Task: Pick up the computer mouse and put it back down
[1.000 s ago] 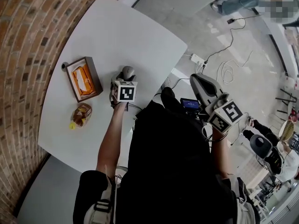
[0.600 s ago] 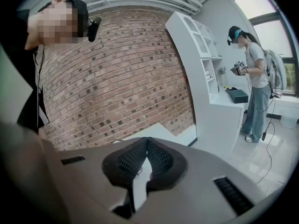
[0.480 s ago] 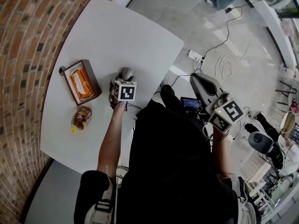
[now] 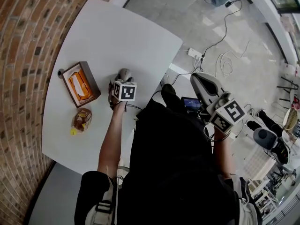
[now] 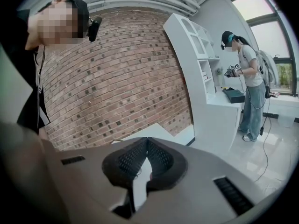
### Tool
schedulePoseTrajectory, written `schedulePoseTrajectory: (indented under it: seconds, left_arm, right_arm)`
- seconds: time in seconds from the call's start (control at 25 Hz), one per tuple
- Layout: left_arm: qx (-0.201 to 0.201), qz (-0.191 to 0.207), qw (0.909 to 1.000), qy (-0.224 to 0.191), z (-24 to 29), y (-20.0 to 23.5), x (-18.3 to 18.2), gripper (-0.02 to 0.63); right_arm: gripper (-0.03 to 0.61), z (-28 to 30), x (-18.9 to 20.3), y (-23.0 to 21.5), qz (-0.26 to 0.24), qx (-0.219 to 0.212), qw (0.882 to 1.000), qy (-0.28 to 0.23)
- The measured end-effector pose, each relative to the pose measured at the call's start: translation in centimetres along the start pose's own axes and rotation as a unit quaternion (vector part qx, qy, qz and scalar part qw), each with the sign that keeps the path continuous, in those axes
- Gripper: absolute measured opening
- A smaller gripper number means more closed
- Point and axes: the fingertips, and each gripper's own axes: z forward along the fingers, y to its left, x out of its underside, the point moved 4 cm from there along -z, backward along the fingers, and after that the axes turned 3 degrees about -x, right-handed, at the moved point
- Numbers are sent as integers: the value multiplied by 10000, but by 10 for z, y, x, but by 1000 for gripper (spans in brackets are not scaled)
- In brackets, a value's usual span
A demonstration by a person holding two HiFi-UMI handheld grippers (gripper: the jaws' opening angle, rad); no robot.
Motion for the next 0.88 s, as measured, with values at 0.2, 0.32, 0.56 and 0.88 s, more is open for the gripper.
schedulePoseTrajectory:
  seconds: [0.2,0.32,0.56,0.88]
  left_arm:
    - [-129,37,9999,56,3,3,3,299]
    - [-83,18,9998,170,4,2,6,299]
    - [10,-60,9995,306,-1,1,3,300]
    - [-101,-217,9997,84,-15,9,-6,311]
  right_arm:
    - [17,0,-1,-1,-23,-14,10000,-19]
    - [17,-1,-2,-1,-18,-16,10000,-48]
    - [17,-2,-7,-3,-23,-31,9999,-109]
    - [17,-4,-9,-2,-58,-58,9998,-183]
